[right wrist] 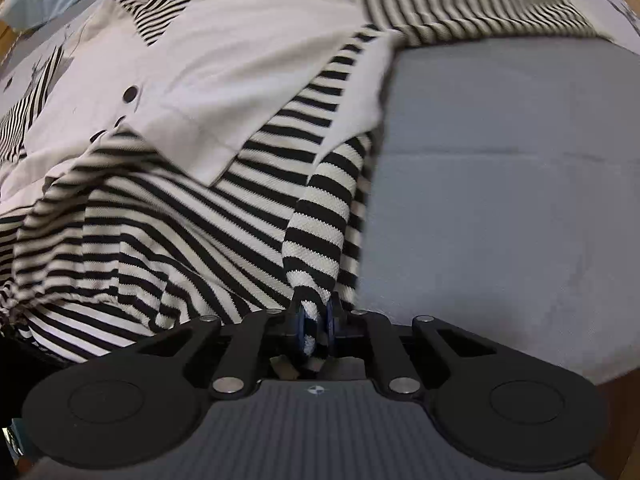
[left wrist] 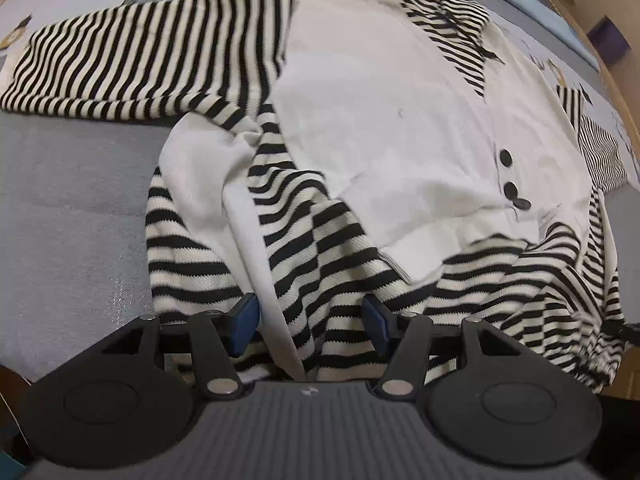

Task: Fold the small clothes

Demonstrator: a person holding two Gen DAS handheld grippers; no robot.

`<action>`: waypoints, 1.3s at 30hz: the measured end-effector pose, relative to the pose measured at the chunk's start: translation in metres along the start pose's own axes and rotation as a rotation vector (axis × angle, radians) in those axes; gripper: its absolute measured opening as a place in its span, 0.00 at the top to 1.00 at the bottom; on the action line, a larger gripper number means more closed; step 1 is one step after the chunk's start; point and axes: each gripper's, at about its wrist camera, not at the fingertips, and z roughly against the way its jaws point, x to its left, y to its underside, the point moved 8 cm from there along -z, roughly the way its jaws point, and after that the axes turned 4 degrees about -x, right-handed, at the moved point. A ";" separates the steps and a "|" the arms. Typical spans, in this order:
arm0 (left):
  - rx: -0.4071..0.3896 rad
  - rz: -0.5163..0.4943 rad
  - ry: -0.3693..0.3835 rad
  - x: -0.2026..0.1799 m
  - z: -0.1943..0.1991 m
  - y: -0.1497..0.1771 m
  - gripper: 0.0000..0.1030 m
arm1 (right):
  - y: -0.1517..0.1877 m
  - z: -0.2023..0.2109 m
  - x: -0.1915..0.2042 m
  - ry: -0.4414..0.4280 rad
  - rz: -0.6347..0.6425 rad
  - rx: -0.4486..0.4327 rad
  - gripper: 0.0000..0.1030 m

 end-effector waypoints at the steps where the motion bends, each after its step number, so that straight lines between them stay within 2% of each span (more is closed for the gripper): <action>1: -0.007 -0.009 0.002 -0.002 0.001 0.000 0.40 | 0.000 0.002 -0.009 0.019 -0.008 0.002 0.92; 4: -0.029 -0.026 0.012 -0.008 0.006 -0.001 0.37 | 0.008 0.004 -0.033 0.097 -0.051 0.001 0.93; 8: -0.095 -0.051 0.019 -0.014 0.016 -0.008 0.37 | 0.003 0.017 -0.029 0.042 -0.042 -0.049 0.90; 9: -0.120 -0.059 0.034 -0.017 0.022 -0.010 0.37 | -0.002 0.024 -0.024 0.057 -0.028 -0.092 0.84; 11: -0.149 -0.080 0.110 -0.029 0.030 -0.012 0.37 | -0.014 0.042 -0.015 0.089 0.022 -0.212 0.76; 12: -0.146 -0.101 0.142 -0.035 0.031 -0.010 0.37 | -0.020 0.051 -0.004 0.077 0.063 -0.279 0.70; 14: -0.099 -0.172 0.202 -0.053 0.028 0.000 0.37 | -0.022 0.059 0.022 -0.010 0.133 -0.333 0.62; 17: -0.021 -0.295 0.235 -0.077 0.018 0.018 0.37 | -0.010 0.046 0.065 -0.115 0.264 -0.275 0.60; 21: 0.046 -0.426 0.263 -0.097 0.010 0.041 0.32 | 0.016 0.015 0.117 -0.164 0.467 -0.140 0.60; 24: 0.083 -0.494 0.256 -0.100 0.004 0.054 0.32 | 0.031 0.003 0.133 -0.151 0.569 -0.085 0.53; 27: 0.112 -0.545 0.214 -0.097 -0.003 0.066 0.34 | 0.027 -0.007 0.138 -0.111 0.580 -0.069 0.53; 28: 0.121 -0.559 0.198 -0.096 -0.006 0.070 0.36 | 0.024 -0.008 0.138 -0.106 0.570 -0.073 0.53; 31: 0.138 -0.586 0.207 -0.094 -0.008 0.075 0.58 | 0.019 -0.009 0.135 -0.102 0.549 -0.086 0.53; 33: 0.143 -0.601 0.221 -0.094 -0.006 0.077 0.77 | 0.019 -0.011 0.130 -0.092 0.553 -0.065 0.54; 34: 0.149 -0.604 0.233 -0.093 -0.005 0.078 0.78 | 0.021 -0.011 0.130 -0.097 0.560 -0.051 0.57; 35: 0.151 -0.611 0.242 -0.092 -0.003 0.079 0.80 | 0.024 -0.011 0.130 -0.118 0.567 -0.041 0.71; 36: 0.151 -0.622 0.248 -0.091 -0.001 0.082 0.81 | 0.027 -0.014 0.133 -0.147 0.572 -0.029 0.90; 37: 0.155 -0.633 0.257 -0.092 0.001 0.084 0.81 | 0.031 -0.011 0.134 -0.181 0.579 -0.018 0.95; 39: 0.168 -0.661 0.285 -0.094 0.004 0.090 0.82 | 0.039 -0.004 0.133 -0.230 0.601 -0.008 0.96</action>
